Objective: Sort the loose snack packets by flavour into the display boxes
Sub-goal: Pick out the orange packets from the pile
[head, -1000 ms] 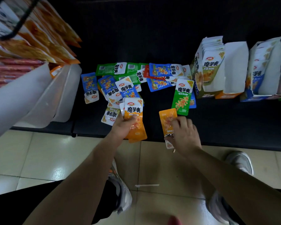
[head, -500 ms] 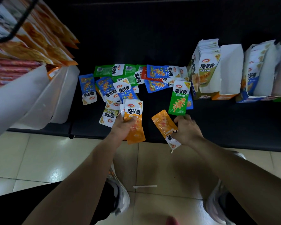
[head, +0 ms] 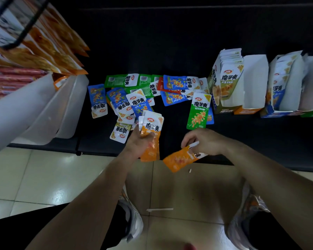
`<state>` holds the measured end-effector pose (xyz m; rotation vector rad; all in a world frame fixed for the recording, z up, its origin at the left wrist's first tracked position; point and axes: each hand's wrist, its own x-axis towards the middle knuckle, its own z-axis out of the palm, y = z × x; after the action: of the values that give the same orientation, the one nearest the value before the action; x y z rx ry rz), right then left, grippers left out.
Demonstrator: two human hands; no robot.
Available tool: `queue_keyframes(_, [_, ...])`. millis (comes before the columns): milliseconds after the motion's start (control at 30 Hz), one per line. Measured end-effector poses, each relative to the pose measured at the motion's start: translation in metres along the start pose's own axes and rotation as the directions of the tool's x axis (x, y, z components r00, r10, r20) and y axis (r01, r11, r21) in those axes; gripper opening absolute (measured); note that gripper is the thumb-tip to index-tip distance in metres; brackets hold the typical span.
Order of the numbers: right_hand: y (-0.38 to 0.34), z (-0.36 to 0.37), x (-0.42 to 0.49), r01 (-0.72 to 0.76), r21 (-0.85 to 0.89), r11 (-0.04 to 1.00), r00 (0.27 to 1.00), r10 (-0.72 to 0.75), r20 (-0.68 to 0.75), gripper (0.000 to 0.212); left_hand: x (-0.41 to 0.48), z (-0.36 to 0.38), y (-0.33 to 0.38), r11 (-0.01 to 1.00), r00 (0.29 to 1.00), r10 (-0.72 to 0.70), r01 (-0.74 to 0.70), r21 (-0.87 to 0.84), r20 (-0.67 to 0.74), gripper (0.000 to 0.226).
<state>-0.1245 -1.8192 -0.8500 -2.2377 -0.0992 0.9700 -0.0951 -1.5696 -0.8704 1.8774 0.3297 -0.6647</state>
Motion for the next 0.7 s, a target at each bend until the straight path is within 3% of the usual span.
queue_keyframes(67, [-0.010, -0.008, 0.002, 0.025, 0.048, 0.999, 1.000, -0.025, 0.000, 0.021, -0.003, 0.004, 0.000, 0.999, 0.995, -0.008, 0.004, 0.041, 0.100, 0.027])
queue_keyframes(167, [-0.022, -0.006, 0.008, 0.041, 0.177, 0.983, 0.986, -0.011, -0.168, 0.026, -0.011, 0.019, 0.005, 0.998, 0.971, -0.066, 0.059, 0.035, 0.228, 0.029])
queue_keyframes(233, [-0.027, -0.002, 0.011, 0.042, 0.228, 0.973, 0.958, 0.025, -0.286, 0.034, -0.016, 0.031, 0.008, 0.992, 0.956, -0.117, 0.126, -0.018, 0.268, 0.034])
queue_keyframes(367, [-0.028, 0.002, 0.008, 0.050, 0.251, 0.967, 0.905, 0.063, -0.421, 0.053, -0.023, 0.043, 0.021, 0.980, 0.948, -0.140, 0.173, -0.094, 0.287, 0.021])
queue_keyframes(500, [-0.021, 0.000, 0.001, 0.055, 0.250, 0.967, 0.860, 0.081, -0.503, 0.066, -0.026, 0.048, 0.023, 0.998, 0.934, -0.055, 0.064, -0.015, 0.353, 0.019])
queue_keyframes(600, [-0.010, 0.002, -0.001, -0.045, 0.174, 0.984, 0.824, 0.135, -0.550, 0.075, -0.026, 0.054, 0.021, 0.998, 0.927, -0.057, 0.054, 0.019, 0.371, 0.031])
queue_keyframes(700, [-0.001, 0.003, -0.008, -0.072, 0.243, 0.967, 0.871, 0.180, -0.457, 0.076, -0.025, 0.063, 0.020, 0.996, 0.937, -0.050, 0.074, -0.057, 0.347, 0.030])
